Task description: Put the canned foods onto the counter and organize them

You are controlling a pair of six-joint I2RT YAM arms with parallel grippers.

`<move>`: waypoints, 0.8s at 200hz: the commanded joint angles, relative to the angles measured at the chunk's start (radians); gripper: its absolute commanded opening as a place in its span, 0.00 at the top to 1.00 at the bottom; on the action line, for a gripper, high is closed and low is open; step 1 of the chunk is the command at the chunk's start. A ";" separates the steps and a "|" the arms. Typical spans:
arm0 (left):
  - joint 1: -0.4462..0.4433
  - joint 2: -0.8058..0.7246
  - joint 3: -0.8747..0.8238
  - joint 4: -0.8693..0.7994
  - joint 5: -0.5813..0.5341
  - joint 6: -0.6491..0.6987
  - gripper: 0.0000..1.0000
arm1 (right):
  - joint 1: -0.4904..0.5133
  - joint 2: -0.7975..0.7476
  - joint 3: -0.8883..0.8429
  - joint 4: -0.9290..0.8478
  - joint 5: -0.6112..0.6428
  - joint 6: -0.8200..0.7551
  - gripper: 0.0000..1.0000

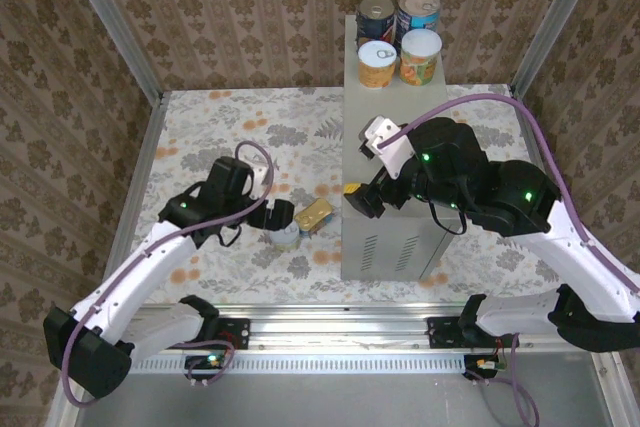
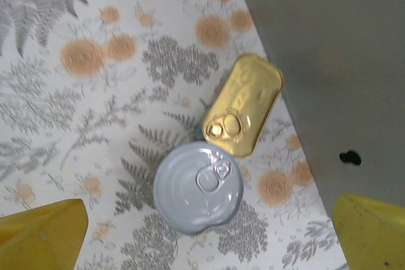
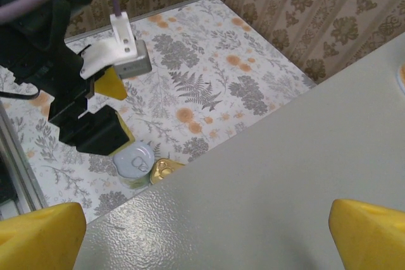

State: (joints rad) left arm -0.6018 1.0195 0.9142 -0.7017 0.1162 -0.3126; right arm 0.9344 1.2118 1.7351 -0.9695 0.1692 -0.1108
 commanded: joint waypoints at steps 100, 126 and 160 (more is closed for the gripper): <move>-0.142 0.181 -0.126 0.059 -0.070 -0.136 0.00 | 0.022 0.111 0.095 -0.093 -0.057 -0.024 0.00; -0.148 0.224 -0.127 0.080 -0.082 -0.134 0.00 | 0.024 0.101 0.088 -0.083 -0.062 -0.026 0.00; -0.156 0.275 -0.120 0.091 -0.099 -0.134 0.00 | 0.037 0.099 0.102 -0.104 -0.116 -0.045 0.00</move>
State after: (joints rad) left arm -0.7471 1.2690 0.7979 -0.6273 0.0475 -0.4271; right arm 0.9569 1.3243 1.8057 -1.0302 0.1097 -0.1261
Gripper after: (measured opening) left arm 0.999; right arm 0.999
